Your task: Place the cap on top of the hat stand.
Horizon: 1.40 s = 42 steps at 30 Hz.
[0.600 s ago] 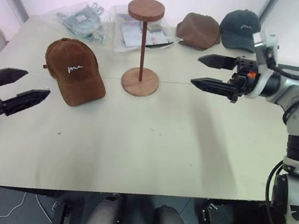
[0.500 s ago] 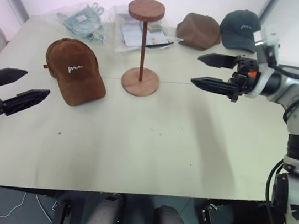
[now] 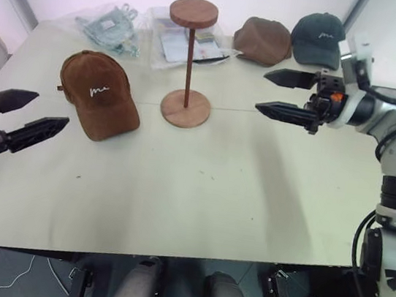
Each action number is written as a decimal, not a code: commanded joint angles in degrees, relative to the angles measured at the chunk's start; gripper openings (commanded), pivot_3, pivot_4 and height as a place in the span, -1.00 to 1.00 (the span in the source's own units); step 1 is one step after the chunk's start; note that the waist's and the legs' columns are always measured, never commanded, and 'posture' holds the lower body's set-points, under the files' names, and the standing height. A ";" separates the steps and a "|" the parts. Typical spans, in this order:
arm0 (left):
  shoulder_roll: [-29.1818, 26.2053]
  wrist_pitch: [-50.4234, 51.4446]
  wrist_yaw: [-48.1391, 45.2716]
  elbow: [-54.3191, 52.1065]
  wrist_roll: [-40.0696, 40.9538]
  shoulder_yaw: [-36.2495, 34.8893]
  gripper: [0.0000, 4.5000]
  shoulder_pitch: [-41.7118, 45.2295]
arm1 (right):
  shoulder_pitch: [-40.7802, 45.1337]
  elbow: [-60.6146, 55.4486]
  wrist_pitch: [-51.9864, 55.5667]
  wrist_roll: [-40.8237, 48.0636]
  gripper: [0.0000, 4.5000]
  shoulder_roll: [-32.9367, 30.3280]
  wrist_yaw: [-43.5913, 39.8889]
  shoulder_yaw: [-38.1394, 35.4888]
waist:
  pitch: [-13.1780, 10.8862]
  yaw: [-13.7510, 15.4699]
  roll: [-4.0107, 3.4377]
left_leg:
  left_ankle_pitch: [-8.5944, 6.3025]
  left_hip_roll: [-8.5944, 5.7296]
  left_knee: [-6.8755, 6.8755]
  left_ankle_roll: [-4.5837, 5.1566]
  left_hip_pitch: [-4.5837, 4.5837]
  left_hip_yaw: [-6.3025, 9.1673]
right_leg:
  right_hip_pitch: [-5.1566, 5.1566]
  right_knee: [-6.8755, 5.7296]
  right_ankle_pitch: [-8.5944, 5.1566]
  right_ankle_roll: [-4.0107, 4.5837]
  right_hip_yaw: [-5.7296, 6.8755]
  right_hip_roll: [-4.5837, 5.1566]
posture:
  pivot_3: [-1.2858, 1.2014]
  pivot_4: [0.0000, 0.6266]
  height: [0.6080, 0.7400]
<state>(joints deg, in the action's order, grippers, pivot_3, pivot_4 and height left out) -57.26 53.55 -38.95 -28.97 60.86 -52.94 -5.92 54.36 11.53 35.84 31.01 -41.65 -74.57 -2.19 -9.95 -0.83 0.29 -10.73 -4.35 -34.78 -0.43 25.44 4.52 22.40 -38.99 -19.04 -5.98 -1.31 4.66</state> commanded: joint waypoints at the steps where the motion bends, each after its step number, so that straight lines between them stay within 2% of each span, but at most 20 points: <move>1: -0.32 0.01 0.13 -1.03 1.20 -2.31 0.98 0.10 | 1.49 -0.34 -0.91 0.16 1.00 -0.60 -0.40 -0.92 | 0.00 0.00 0.00 | 0.00 0.00 0.00 0.00 0.00 0.00 | 0.00 0.00 0.00 0.00 0.00 0.00 | 0.03 -0.52 1.00; 13: -0.87 -0.60 -0.10 -1.55 0.36 -2.03 0.98 -0.73 | 1.93 -1.42 0.13 0.16 1.00 -0.13 0.48 -0.73 | 0.00 -0.01 0.00 | 0.00 0.00 0.00 0.00 0.00 0.00 | 0.00 0.00 0.00 0.00 0.00 0.00 | 0.03 -0.52 1.00; 18: -2.10 -5.38 -0.83 -3.91 -9.93 2.43 0.98 -3.79 | 1.93 -2.14 0.74 0.37 1.00 0.02 1.01 -0.68 | 0.00 0.00 0.00 | 0.00 0.00 0.01 0.00 0.00 -0.01 | 0.00 0.00 0.00 0.00 0.00 0.00 | 0.03 -0.52 1.00; 22: -2.67 -9.81 1.82 -5.67 -19.74 9.21 0.98 -4.35 | 1.42 -2.79 1.16 0.62 1.00 0.04 1.32 -0.81 | 0.00 0.08 0.00 | 0.00 0.00 0.01 -0.01 0.00 -0.01 | -0.02 0.02 0.00 0.01 0.00 0.00 | 0.03 -0.52 1.00; 28: -1.06 -15.91 14.34 -8.13 -39.94 30.28 0.98 -1.29 | 0.51 -4.49 2.67 1.41 1.00 0.39 2.14 -1.02 | 0.00 0.16 -0.01 | 0.00 0.00 0.04 -0.01 0.01 -0.01 | 0.00 0.02 0.01 0.00 -0.02 0.01 | 0.03 -0.52 1.00; 31: -0.20 -18.27 17.32 -6.48 -47.36 36.98 0.98 -0.09 | 0.32 -5.32 3.53 1.86 1.00 0.33 2.45 -1.13 | 0.00 0.08 -0.01 | -0.01 -0.01 0.07 -0.01 0.02 -0.03 | 0.04 0.02 0.01 -0.01 -0.04 0.00 | 0.03 -0.52 1.00; 37: 2.72 -20.53 22.23 -2.03 -59.01 45.44 0.98 3.65 | 0.53 -6.07 4.73 2.43 1.00 -0.26 2.72 -1.17 | -0.01 0.13 0.01 | 0.00 -0.01 0.13 0.00 0.03 -0.03 | 0.08 0.02 0.02 -0.01 -0.04 -0.01 | 0.03 -0.52 1.00; 42: 5.48 -21.53 23.86 2.74 -65.35 50.23 0.98 7.12 | 0.36 -6.69 5.37 2.57 1.00 -0.64 2.80 -1.19 | -0.01 0.22 0.01 | 0.00 -0.01 0.09 0.00 0.03 -0.02 | 0.07 0.01 0.02 -0.02 -0.01 -0.02 | 0.03 -0.52 1.00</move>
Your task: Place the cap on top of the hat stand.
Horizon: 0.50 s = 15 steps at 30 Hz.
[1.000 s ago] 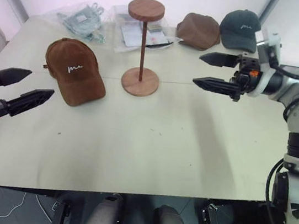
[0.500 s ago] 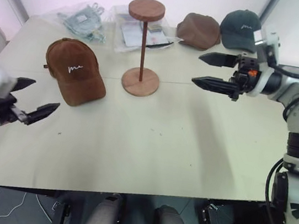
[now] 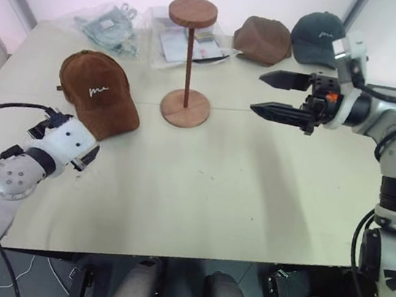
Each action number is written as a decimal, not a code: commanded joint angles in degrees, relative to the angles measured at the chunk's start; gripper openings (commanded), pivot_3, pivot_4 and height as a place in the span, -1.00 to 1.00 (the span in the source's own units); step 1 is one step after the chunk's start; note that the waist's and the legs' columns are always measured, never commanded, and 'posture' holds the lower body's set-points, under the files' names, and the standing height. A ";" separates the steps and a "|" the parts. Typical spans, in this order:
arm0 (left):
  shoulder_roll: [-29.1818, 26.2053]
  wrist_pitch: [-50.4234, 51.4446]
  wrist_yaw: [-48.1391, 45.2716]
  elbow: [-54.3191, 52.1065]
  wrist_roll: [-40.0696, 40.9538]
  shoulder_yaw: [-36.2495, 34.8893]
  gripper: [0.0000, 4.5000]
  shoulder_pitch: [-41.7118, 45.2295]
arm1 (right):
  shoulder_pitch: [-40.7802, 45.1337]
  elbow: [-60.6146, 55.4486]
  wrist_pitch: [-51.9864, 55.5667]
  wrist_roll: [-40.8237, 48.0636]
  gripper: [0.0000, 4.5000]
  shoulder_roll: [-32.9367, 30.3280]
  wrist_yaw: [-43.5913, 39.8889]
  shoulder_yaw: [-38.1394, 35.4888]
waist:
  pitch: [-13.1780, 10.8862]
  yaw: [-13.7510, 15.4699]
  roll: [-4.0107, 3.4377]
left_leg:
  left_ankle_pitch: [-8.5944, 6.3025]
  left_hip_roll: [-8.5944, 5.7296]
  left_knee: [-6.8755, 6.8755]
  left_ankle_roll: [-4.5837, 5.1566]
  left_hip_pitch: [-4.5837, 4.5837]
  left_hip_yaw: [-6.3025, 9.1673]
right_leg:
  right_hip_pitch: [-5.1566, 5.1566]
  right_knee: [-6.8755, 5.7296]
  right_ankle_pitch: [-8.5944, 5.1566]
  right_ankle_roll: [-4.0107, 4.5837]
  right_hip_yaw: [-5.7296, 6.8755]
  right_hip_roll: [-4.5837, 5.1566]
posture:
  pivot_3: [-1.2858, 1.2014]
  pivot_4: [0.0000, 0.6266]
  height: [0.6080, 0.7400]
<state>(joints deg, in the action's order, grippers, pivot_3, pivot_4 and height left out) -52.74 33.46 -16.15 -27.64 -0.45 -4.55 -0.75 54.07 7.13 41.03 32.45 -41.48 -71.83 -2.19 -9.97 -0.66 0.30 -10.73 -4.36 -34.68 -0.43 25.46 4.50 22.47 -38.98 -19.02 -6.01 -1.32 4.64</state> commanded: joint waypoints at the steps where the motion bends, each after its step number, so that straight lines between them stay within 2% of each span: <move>1: 1.57 -1.68 1.07 2.23 -4.89 2.67 0.98 2.55 | 0.64 -2.37 0.24 1.16 1.00 -0.86 0.09 -1.21 | 0.00 0.08 0.00 | 0.00 0.00 -0.01 0.00 0.00 0.00 | -0.01 0.00 0.00 0.00 0.00 0.00 | 0.03 -0.52 1.00; 15: 9.63 -10.60 2.47 20.09 -15.99 10.46 0.98 11.65 | -0.63 -4.85 1.71 1.99 1.00 -2.12 1.32 -2.46 | 0.00 0.04 0.01 | 0.00 -0.01 -0.10 0.00 0.01 0.01 | -0.02 -0.07 0.01 -0.02 0.03 -0.01 | 0.03 -0.52 1.00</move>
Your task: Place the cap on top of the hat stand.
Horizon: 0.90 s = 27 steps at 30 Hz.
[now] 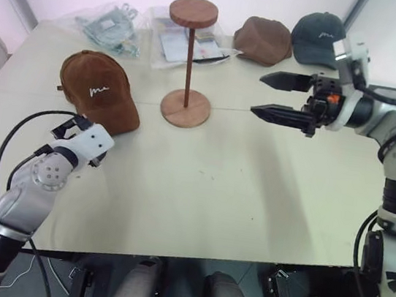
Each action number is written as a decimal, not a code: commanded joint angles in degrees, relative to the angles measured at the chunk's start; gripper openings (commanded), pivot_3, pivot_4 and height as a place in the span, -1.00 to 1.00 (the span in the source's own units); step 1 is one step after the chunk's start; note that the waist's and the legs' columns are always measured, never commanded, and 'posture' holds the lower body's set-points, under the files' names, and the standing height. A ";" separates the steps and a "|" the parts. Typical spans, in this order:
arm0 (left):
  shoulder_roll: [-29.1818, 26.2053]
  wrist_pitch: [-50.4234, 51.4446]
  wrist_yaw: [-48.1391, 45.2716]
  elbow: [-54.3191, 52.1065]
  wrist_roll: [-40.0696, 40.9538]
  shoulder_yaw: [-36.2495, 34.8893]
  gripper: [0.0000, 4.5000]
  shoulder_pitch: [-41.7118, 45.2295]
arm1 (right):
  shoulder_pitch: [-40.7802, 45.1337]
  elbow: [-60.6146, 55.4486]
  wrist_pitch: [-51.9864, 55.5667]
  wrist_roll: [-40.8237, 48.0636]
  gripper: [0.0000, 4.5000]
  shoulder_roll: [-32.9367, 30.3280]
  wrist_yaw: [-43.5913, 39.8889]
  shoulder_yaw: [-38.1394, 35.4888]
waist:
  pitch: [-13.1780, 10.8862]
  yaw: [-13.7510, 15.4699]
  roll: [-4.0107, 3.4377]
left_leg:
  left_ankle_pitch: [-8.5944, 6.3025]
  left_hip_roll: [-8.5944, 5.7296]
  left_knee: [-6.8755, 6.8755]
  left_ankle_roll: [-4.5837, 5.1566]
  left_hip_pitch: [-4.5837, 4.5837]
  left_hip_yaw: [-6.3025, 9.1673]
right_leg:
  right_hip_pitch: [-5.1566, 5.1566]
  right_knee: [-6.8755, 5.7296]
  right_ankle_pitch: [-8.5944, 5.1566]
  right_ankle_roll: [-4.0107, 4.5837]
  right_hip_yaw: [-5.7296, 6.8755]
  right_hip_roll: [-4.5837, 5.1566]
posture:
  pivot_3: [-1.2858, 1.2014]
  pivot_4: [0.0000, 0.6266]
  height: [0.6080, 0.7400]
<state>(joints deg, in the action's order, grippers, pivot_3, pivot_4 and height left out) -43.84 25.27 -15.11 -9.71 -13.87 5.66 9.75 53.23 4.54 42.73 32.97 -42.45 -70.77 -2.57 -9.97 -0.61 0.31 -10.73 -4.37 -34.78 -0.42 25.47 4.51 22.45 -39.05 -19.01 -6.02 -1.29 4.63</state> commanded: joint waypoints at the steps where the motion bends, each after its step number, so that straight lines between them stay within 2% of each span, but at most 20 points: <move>1: 1.24 -3.06 1.81 3.31 -3.22 0.51 0.98 1.50 | 0.12 -2.41 0.08 1.49 1.00 -1.21 0.36 -2.12 | 0.01 0.02 -0.01 | 0.00 0.00 0.00 0.00 0.00 0.00 | 0.00 -0.01 0.00 0.00 0.00 0.00 | 0.03 -0.52 1.00; 15: 9.14 -14.03 12.49 17.87 -8.49 -0.09 0.98 2.99 | -0.60 -3.82 0.65 2.48 1.00 -2.69 1.52 -2.68 | 0.09 1.14 -0.11 | 0.00 0.00 -0.26 0.00 -0.06 0.06 | -0.13 -0.17 0.01 -0.01 0.06 0.00 | 0.03 -0.52 1.00; 27: 9.56 -18.67 16.11 23.47 -9.49 -0.96 0.98 4.55 | -0.54 -3.98 0.60 2.47 1.00 -2.78 2.06 -2.64 | 0.14 1.28 -0.18 | 0.00 0.00 -0.28 0.00 -0.09 0.06 | -0.14 -0.23 0.01 -0.02 0.07 0.00 | 0.03 -0.52 1.00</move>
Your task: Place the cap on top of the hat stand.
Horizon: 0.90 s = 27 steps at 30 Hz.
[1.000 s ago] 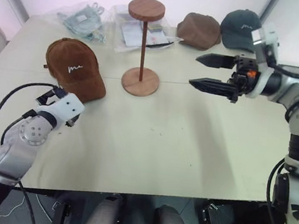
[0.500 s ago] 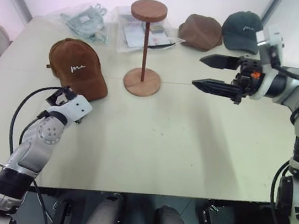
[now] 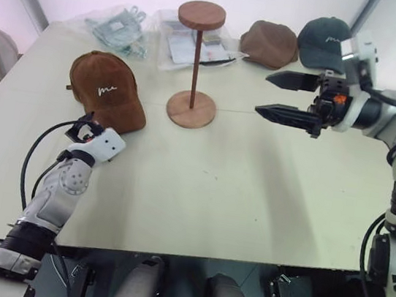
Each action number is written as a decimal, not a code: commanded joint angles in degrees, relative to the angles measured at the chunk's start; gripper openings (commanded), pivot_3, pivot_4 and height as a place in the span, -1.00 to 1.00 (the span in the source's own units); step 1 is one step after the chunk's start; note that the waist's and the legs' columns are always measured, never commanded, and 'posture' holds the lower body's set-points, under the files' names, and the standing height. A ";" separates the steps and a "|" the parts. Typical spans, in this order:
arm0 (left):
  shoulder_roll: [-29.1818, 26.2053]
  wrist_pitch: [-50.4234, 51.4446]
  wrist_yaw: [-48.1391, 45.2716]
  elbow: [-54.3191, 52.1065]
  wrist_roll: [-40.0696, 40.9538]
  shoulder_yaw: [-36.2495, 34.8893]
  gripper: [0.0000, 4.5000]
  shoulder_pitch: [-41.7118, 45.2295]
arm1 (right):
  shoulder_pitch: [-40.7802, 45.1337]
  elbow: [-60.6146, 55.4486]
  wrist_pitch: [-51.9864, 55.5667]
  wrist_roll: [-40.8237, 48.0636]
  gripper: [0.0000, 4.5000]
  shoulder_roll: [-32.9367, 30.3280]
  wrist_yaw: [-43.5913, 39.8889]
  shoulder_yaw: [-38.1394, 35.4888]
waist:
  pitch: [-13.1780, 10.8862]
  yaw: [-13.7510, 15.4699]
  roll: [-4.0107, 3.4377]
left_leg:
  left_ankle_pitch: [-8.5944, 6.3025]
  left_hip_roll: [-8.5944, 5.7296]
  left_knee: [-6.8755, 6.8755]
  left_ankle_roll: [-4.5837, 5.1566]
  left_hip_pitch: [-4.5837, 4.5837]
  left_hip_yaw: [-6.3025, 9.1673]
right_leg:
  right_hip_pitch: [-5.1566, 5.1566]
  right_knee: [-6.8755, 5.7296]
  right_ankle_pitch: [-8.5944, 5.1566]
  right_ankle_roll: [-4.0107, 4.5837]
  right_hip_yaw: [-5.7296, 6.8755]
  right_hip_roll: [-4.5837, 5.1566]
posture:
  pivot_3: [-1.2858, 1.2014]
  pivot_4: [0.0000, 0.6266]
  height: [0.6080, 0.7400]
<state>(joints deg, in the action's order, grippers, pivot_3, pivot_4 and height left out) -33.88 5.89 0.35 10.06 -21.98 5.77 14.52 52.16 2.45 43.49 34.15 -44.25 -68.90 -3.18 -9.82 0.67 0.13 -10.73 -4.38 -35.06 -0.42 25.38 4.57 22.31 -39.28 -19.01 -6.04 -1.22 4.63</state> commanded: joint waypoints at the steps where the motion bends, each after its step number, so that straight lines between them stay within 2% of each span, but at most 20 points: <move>1: -0.45 0.38 0.84 4.16 -1.43 -1.06 0.98 -0.03 | 0.54 -1.91 -0.19 1.28 1.00 -0.90 0.30 -2.01 | 0.00 0.00 0.00 | 0.00 0.00 0.00 0.00 0.00 0.00 | 0.00 0.00 0.00 0.00 0.00 0.00 | 0.03 -0.52 1.00; 4: -0.69 -0.49 1.60 5.10 -1.89 -0.87 0.98 0.22 | 0.33 -2.28 -0.16 1.38 1.00 -0.83 0.59 -2.13 | 0.00 -0.02 0.00 | 0.00 0.00 0.00 0.00 0.00 0.00 | 0.00 -0.01 0.00 0.00 0.00 -0.01 | 0.03 -0.52 1.00; 7: -0.74 -1.03 2.09 5.37 -2.22 -0.89 0.61 0.12 | 0.11 -2.62 -0.08 1.63 1.00 -0.93 0.84 -2.26 | 0.00 -0.17 0.00 | 0.00 0.00 0.00 0.00 0.01 0.00 | 0.01 -0.01 0.00 0.00 0.00 -0.01 | 0.03 -0.52 1.00; 13: -0.42 -1.88 2.89 5.40 -2.94 -1.21 -0.78 -0.48 | -0.04 -2.87 -0.07 1.93 1.00 -1.06 1.21 -2.30 | 0.14 -0.25 -0.24 | 0.00 0.01 0.04 0.00 0.00 0.00 | 0.03 -0.01 0.00 0.00 -0.02 -0.04 | 0.03 -0.52 1.00; 14: -0.33 -2.18 3.04 5.29 -2.92 -1.35 -0.94 -0.66 | -0.06 -2.89 -0.09 1.95 1.00 -1.08 1.23 -2.30 | 0.15 -0.16 -0.25 | 0.00 0.01 0.03 0.00 0.00 0.00 | 0.02 -0.01 0.00 0.00 -0.02 -0.04 | 0.03 -0.52 1.00; 19: 0.09 -3.18 4.01 4.63 -3.29 -2.21 -0.94 -1.35 | 0.11 -2.65 -0.26 1.90 1.00 -1.07 1.20 -2.07 | 0.16 -0.06 -0.23 | 0.00 -0.02 0.00 0.00 0.01 -0.01 | 0.00 0.01 0.00 0.00 -0.02 -0.01 | 0.03 -0.52 1.00; 27: 0.41 -5.44 14.41 -2.97 -6.61 -6.89 -0.94 -3.12 | 0.52 -1.99 -0.63 1.63 1.00 -1.01 0.80 -1.80 | 0.12 -0.15 -0.18 | 0.00 -0.02 0.02 0.00 0.07 -0.01 | 0.09 0.00 0.00 0.00 -0.03 -0.02 | 0.03 -0.52 1.00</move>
<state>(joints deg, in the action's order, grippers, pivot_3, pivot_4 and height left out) -33.24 0.95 11.92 10.46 -27.43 1.56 11.27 51.65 1.44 43.46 35.06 -44.34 -67.87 -3.53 -9.70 0.52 -0.05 -10.73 -4.39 -35.04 -0.42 25.49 4.56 22.43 -39.27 -19.01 -6.04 -1.25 4.61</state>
